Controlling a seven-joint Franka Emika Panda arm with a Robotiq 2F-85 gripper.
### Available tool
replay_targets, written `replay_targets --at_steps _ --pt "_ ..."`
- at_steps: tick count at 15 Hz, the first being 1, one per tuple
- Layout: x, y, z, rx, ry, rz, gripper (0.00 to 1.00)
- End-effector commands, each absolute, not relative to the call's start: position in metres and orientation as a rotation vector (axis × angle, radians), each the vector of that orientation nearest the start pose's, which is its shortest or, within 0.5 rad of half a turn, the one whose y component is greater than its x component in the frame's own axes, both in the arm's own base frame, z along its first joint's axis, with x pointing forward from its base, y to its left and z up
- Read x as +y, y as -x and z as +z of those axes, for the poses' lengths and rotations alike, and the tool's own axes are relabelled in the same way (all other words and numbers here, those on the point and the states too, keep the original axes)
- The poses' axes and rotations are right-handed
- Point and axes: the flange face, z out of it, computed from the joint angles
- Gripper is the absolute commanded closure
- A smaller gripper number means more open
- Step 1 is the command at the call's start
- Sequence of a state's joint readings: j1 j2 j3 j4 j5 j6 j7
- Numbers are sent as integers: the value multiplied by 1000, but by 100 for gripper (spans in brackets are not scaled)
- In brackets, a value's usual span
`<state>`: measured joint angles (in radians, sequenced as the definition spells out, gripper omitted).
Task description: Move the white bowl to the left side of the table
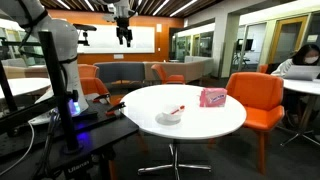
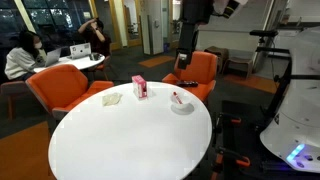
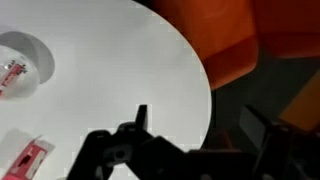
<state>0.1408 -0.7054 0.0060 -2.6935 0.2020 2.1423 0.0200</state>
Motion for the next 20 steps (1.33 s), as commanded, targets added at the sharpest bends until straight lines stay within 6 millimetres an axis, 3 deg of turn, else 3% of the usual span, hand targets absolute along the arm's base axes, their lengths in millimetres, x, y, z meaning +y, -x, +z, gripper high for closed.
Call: replay_targets --at_steps 1,7,11,13,16,20 --pt "59 -341 456 -43 2949 -204 0" --pt "54 -344 456 9 2969 -238 0" --pt "6 -362 450 220 3120 -409 0" --pt "-23 -378 429 330 3185 -452 0" --pt "-49 -416 367 508 3245 -479 0" --pt "-76 -460 290 760 3324 -377 0"
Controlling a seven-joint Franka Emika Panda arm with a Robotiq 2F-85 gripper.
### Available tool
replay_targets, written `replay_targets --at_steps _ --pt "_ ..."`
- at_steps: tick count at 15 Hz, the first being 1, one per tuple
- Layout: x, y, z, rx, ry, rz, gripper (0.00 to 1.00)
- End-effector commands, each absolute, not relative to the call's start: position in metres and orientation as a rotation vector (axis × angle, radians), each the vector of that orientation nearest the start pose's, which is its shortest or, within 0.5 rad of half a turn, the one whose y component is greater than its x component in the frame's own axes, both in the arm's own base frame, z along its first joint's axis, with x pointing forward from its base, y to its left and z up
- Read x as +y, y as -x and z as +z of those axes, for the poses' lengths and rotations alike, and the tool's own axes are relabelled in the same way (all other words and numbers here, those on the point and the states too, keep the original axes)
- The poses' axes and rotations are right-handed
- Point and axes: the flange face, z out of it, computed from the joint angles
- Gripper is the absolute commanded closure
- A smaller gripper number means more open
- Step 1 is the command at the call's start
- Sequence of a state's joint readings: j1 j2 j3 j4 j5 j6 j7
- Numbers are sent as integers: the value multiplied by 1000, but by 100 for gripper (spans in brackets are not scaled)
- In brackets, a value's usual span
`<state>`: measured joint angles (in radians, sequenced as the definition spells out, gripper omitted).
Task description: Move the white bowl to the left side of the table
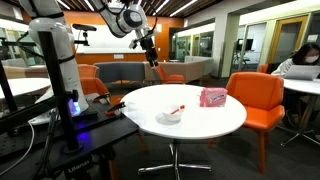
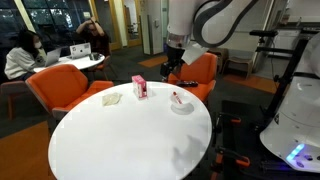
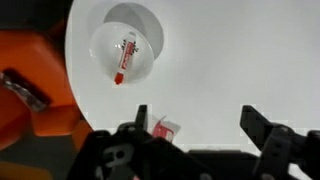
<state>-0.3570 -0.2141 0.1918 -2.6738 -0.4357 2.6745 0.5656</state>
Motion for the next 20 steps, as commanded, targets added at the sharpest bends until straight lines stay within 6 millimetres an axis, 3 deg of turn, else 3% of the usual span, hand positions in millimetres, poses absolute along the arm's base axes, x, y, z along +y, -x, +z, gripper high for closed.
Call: replay_targets --at_steps 1,5,10,20 --pt "-84 -472 277 828 3346 -359 0" --pt "-112 -506 216 971 3412 -164 0" --pt "-126 -523 156 1051 3405 -21 0" --pt "-157 -522 106 1176 3332 182 0"
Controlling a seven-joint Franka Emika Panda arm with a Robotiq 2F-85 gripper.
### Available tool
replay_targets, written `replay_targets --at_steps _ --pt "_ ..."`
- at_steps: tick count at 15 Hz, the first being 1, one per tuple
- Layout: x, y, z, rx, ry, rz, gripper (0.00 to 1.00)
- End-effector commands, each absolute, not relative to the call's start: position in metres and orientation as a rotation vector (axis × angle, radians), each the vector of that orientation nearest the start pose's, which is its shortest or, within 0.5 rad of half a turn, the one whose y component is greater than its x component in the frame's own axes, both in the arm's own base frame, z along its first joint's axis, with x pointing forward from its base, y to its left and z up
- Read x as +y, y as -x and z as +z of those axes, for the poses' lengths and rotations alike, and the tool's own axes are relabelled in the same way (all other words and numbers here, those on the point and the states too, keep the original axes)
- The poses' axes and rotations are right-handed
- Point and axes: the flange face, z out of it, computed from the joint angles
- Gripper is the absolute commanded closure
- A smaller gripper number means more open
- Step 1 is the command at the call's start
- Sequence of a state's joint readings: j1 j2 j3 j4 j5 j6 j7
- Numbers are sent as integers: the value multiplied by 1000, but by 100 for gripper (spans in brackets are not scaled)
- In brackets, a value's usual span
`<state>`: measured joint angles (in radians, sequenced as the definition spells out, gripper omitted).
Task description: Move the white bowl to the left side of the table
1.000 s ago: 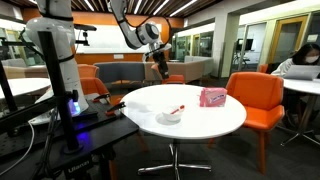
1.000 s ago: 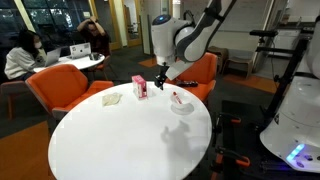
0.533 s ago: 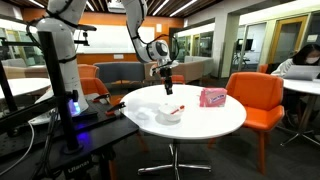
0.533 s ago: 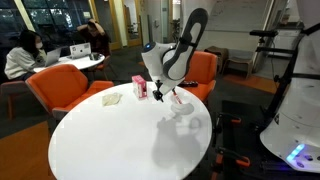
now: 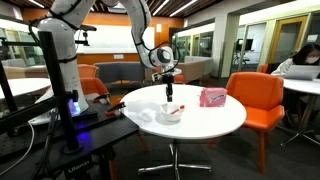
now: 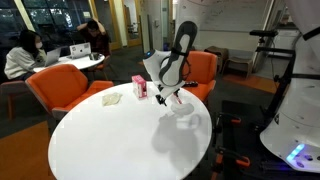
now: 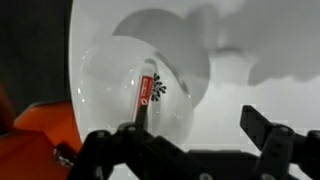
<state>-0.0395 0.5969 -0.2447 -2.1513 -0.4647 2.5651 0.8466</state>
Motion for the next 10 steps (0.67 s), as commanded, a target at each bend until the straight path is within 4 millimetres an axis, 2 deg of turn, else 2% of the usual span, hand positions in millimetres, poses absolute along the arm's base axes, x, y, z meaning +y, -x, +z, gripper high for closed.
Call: replay_targets --at_steps 1,5,7,8,9,10 --pt "-158 -522 103 1182 3327 191 0" --pt "-160 -526 93 1145 3328 223 1" --pt "-161 -527 88 1138 3328 240 11" --pt "-162 -526 86 1132 3328 253 29" --pt "-164 -526 84 1142 3327 258 35" --pt "-165 -525 83 1138 3330 263 36"
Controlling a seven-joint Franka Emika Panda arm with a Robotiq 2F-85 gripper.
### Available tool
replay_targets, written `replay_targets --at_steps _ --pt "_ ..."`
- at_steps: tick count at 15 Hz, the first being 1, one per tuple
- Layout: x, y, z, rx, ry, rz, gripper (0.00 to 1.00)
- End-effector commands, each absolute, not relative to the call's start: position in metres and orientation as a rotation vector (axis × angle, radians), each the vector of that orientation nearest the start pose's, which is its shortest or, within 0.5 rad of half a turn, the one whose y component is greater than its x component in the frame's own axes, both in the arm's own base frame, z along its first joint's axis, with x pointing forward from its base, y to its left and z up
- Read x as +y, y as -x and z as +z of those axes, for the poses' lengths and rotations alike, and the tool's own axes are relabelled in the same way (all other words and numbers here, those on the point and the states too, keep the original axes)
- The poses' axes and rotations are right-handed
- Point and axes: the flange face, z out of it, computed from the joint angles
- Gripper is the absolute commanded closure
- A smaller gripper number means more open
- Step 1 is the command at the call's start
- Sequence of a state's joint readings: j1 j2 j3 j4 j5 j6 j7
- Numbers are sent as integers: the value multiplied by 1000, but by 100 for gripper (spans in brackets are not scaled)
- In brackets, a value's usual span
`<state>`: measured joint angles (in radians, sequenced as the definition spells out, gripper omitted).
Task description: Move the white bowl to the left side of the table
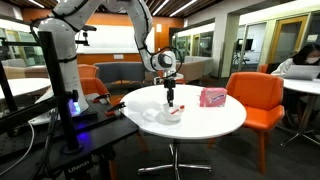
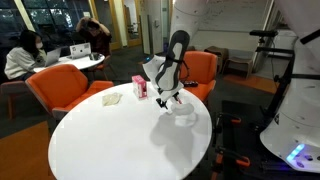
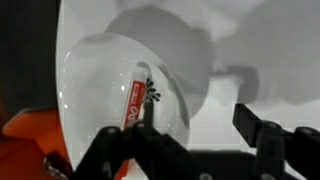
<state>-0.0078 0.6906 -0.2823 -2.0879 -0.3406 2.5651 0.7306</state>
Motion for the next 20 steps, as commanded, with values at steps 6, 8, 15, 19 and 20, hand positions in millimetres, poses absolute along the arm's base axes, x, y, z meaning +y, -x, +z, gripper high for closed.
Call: replay_targets --at_steps 6,8,15,19,20 --pt "-170 -524 84 1133 3347 244 83" --pt "-169 -526 87 1127 3347 227 98" --pt "-132 -540 115 1083 3387 79 98" --pt "-75 -557 134 1004 3457 -57 98" --pt "-57 -559 134 978 3466 -55 98"
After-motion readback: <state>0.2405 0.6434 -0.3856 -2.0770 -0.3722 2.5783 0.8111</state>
